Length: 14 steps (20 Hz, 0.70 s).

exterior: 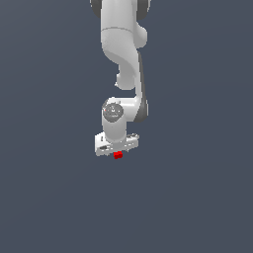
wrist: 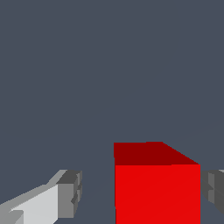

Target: Pick up the red cube and move it to a goal position.

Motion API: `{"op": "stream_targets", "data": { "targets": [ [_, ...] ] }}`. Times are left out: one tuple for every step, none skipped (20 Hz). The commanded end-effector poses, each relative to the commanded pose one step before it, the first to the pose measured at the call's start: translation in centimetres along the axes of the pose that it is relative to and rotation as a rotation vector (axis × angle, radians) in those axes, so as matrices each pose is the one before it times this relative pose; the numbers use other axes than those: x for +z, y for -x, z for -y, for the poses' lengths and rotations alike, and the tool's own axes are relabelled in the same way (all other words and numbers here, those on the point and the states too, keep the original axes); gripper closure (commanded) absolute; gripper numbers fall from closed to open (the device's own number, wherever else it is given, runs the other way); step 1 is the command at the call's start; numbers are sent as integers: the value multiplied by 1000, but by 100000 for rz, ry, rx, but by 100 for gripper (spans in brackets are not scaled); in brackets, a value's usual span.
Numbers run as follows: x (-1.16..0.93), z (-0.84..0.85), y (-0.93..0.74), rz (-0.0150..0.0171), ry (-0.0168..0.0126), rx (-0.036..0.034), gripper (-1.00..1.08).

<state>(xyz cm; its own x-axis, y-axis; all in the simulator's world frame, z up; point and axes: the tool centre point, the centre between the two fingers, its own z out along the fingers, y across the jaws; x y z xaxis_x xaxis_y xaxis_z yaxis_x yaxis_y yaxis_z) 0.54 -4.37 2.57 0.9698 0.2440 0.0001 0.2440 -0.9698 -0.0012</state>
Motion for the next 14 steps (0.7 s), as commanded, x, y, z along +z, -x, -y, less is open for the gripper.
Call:
{"op": "stream_targets", "data": {
  "targets": [
    [540,-138,-54,-18,43,-1051,-92],
    [83,-31,-13,22,15,-136,-92],
    [22,-16,-19,11,18,-44,-92],
    [-38,0,-26,0,21,44,-92],
    [-35,4,-13,-3,11,47,-92],
    [0,0,0,0,0,0,108],
    [0,0,0,0,0,0,108],
    [0,0,0,0,0,0,108],
    [0,0,0,0,0,0,108],
    [0,0,0,0,0,0,108],
    [0,0,0,0,0,0,108],
    [0,0,0,0,0,0,108],
    [0,0,0,0,0,0,108],
    [0,0,0,0,0,0,108]
  ]
}}
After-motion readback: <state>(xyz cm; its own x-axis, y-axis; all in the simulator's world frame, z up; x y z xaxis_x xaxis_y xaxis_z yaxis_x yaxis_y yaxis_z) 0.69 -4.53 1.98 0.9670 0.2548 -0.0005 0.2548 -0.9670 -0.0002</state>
